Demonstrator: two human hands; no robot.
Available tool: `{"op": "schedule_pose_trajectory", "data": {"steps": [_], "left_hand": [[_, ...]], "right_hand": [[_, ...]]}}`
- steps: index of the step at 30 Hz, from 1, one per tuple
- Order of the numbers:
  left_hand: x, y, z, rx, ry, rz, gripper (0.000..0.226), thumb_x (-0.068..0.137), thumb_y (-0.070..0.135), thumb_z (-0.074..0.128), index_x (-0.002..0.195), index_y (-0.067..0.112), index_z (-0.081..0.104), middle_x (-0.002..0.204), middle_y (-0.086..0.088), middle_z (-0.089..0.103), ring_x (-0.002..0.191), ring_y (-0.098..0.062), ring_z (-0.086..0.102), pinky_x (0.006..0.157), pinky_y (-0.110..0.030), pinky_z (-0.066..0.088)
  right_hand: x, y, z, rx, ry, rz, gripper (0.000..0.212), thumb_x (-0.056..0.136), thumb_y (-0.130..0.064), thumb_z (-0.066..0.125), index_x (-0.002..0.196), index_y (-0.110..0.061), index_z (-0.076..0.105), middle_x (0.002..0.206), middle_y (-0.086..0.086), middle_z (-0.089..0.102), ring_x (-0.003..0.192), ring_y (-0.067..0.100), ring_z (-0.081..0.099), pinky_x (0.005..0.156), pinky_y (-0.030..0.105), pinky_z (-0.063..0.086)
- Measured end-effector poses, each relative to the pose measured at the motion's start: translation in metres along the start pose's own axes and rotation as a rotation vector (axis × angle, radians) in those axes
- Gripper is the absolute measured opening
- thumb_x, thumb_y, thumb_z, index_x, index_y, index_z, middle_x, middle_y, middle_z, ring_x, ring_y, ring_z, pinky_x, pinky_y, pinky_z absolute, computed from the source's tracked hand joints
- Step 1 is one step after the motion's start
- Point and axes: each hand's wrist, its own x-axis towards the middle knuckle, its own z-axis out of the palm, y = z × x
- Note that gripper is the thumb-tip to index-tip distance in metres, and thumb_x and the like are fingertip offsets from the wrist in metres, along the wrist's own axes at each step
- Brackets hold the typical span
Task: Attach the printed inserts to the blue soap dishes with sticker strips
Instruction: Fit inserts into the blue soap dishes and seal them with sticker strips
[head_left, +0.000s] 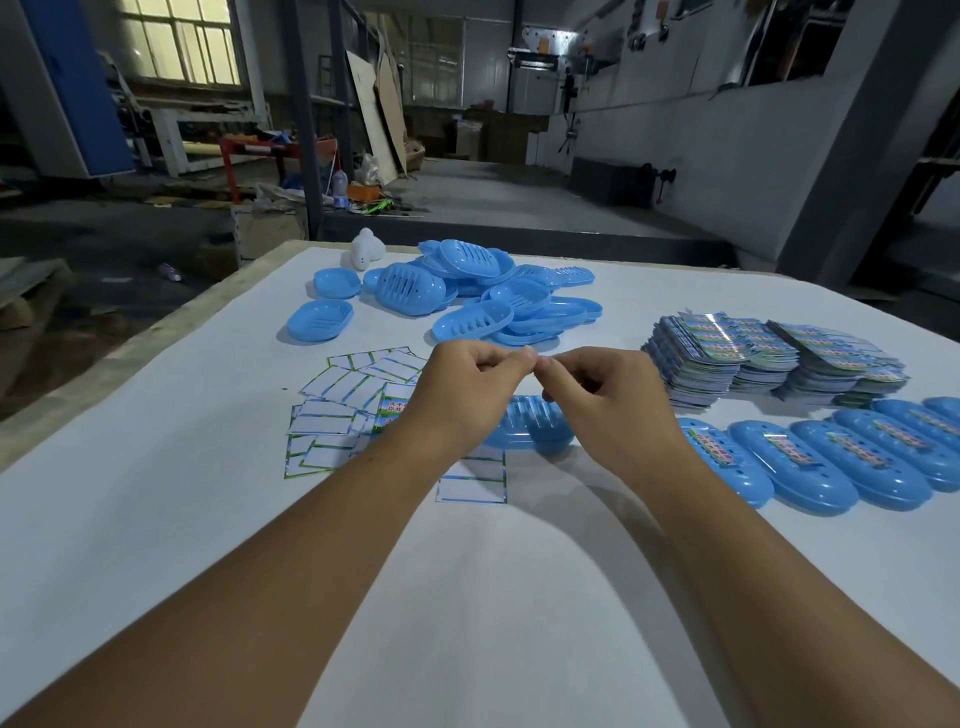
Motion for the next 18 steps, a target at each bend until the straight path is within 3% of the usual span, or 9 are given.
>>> {"op": "schedule_pose_trajectory", "data": {"steps": [3,6,9,11,14,18], "left_hand": [[0.0015,0.0003,-0.0006,-0.031,0.026,-0.014,0.022,0.089,0.042,0.071,0.08,0.024,0.077,0.048,0.012,0.055,0.045,0.001,0.048,0.047,-0.01,0.039],[0.0031,0.0009,-0.0002,-0.05,0.024,-0.04,0.023,0.087,0.043,0.073,0.076,0.023,0.077,0.069,-0.008,0.067,0.057,-0.005,0.052,0.056,-0.021,0.045],[0.0038,0.0006,-0.0009,-0.032,0.034,-0.065,0.024,0.087,0.045,0.073,0.075,0.025,0.077,0.091,-0.011,0.071,0.06,-0.002,0.054,0.05,-0.012,0.045],[0.0048,-0.0004,-0.0016,-0.025,0.034,-0.077,0.026,0.087,0.045,0.072,0.08,0.02,0.078,0.098,-0.013,0.072,0.07,-0.005,0.057,0.056,-0.014,0.046],[0.006,-0.0022,-0.0036,-0.005,0.048,-0.096,0.033,0.085,0.046,0.074,0.083,0.013,0.078,0.095,-0.013,0.074,0.074,-0.01,0.061,0.065,-0.02,0.049],[0.0064,-0.0075,-0.0066,0.035,0.024,-0.136,0.028,0.081,0.045,0.079,0.078,0.017,0.077,0.082,-0.008,0.074,0.07,-0.015,0.069,0.072,-0.032,0.057]], "right_hand": [[0.0065,0.0073,-0.0022,-0.04,0.078,0.11,0.031,0.089,-0.032,0.065,0.071,-0.008,0.072,0.067,0.014,0.065,0.054,0.012,0.042,0.055,0.03,0.038],[0.0097,0.0118,-0.0045,-0.056,0.091,0.193,0.032,0.087,-0.033,0.067,0.067,-0.008,0.072,0.063,0.011,0.065,0.05,0.01,0.04,0.054,0.027,0.037],[0.0092,0.0101,-0.0046,0.011,0.071,0.22,0.028,0.083,-0.031,0.067,0.066,-0.009,0.071,0.063,0.01,0.065,0.049,0.008,0.039,0.052,0.026,0.036],[0.0086,0.0088,-0.0048,0.041,0.069,0.236,0.027,0.081,-0.03,0.066,0.069,-0.005,0.069,0.058,0.012,0.058,0.048,0.009,0.036,0.049,0.024,0.033],[0.009,0.0091,-0.0072,0.11,0.081,0.289,0.03,0.078,-0.029,0.064,0.07,0.0,0.067,0.052,0.001,0.048,0.048,0.011,0.032,0.043,0.022,0.029],[0.0087,0.0097,-0.0079,0.138,0.02,0.343,0.042,0.077,-0.042,0.075,0.073,0.0,0.069,0.057,0.001,0.054,0.047,0.012,0.036,0.046,0.025,0.033]]}}
